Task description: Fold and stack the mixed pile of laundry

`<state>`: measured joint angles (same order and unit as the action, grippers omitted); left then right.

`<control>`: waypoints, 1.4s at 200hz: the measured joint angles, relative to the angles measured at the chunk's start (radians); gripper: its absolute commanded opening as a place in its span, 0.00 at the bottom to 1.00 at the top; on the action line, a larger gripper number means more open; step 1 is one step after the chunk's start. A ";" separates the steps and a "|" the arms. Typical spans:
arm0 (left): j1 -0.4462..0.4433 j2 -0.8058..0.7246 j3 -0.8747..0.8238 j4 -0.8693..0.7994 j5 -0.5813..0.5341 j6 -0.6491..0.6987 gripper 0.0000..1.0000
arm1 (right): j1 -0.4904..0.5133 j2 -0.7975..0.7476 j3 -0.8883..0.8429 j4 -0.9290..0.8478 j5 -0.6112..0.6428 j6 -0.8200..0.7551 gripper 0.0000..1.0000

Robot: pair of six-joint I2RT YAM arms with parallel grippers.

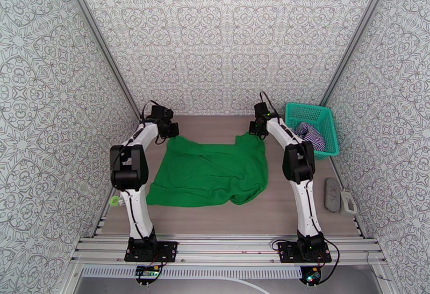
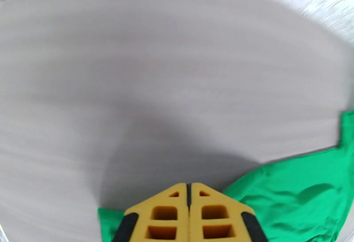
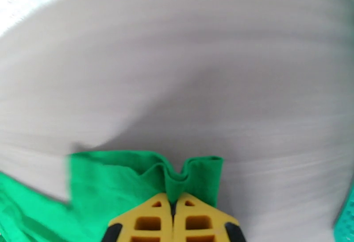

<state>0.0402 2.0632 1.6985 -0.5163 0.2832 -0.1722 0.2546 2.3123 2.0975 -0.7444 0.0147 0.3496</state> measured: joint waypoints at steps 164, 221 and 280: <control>-0.027 -1.051 -0.186 0.171 0.024 0.007 0.00 | 0.000 -1.075 -0.446 0.373 0.098 -0.080 0.00; -0.058 -1.279 0.023 0.041 0.045 0.025 0.00 | 0.001 -1.465 -0.414 0.306 0.132 -0.132 0.00; -0.005 -1.225 0.262 -0.096 0.081 0.026 0.00 | 0.001 -1.463 -0.237 0.208 0.150 -0.156 0.00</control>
<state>0.0353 0.8383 1.9602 -0.6121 0.3645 -0.1463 0.2554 0.8497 1.8603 -0.5365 0.1650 0.1936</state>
